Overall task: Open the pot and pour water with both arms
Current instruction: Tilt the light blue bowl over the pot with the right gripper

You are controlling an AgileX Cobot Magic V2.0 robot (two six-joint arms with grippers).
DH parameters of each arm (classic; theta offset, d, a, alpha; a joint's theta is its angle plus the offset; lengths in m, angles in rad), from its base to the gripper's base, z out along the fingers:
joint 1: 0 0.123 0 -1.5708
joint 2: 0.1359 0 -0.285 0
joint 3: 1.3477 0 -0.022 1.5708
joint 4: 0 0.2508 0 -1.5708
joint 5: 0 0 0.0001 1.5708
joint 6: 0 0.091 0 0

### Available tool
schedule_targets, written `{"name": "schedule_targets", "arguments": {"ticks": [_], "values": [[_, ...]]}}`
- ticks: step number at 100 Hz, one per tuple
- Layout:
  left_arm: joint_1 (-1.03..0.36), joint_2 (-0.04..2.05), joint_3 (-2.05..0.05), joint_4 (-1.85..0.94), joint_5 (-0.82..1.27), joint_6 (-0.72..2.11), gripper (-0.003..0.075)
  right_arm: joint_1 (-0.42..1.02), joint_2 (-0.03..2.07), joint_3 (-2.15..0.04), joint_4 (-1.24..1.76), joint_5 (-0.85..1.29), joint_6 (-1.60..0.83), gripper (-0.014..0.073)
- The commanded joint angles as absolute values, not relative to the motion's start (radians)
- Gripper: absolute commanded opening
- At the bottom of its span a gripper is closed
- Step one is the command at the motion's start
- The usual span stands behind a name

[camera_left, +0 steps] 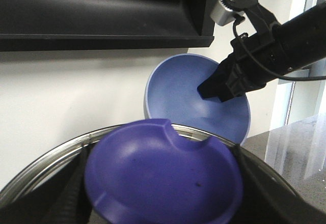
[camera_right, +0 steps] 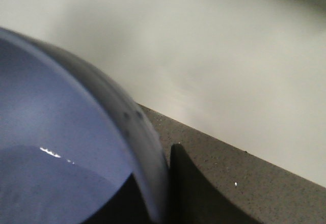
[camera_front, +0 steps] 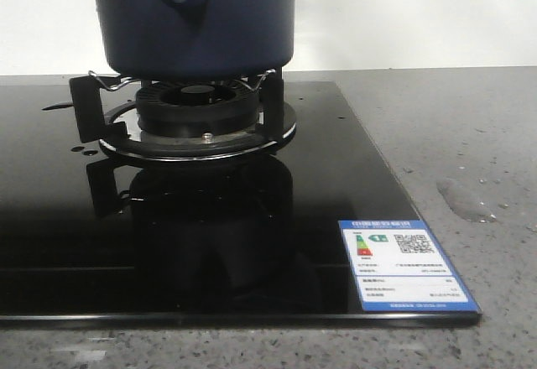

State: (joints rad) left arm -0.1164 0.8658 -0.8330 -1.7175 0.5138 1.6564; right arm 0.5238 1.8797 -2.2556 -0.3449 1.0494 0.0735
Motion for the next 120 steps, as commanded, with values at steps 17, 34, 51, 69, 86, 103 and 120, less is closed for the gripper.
{"name": "schedule_targets", "arguments": {"ticks": [17, 34, 51, 69, 86, 103, 120], "values": [[-0.126, 0.851, -0.866, -1.787, 0.527, 1.649, 0.0295, 0.614, 1.873, -2.290, -0.573, 0.982, 0.118, -0.0041], [-0.126, 0.851, -0.866, -1.787, 0.527, 1.649, 0.0295, 0.671, 1.901, -2.290, -0.731, 1.001, 0.168, -0.0041], [-0.129, 0.851, -0.866, -1.787, 0.527, 1.649, 0.0295, 0.715, 1.911, -2.290, -0.886, 1.022, 0.168, -0.0041], [-0.157, 0.851, -0.866, -1.787, 0.520, 1.649, 0.0295, 0.739, 1.911, -2.290, -1.012, 1.054, 0.168, -0.0041], [-0.160, 0.851, -0.866, -1.787, 0.518, 1.649, 0.0295, 0.757, 1.911, -2.290, -1.105, 1.057, 0.168, -0.0041], [-0.160, 0.851, -0.866, -1.787, 0.518, 1.649, 0.0295, 0.785, 1.911, -2.290, -1.226, 1.046, 0.168, -0.0041], [-0.160, 0.851, -0.866, -1.787, 0.518, 1.649, 0.0295, 0.820, 1.911, -2.290, -1.345, 1.027, 0.168, -0.0041]]}}
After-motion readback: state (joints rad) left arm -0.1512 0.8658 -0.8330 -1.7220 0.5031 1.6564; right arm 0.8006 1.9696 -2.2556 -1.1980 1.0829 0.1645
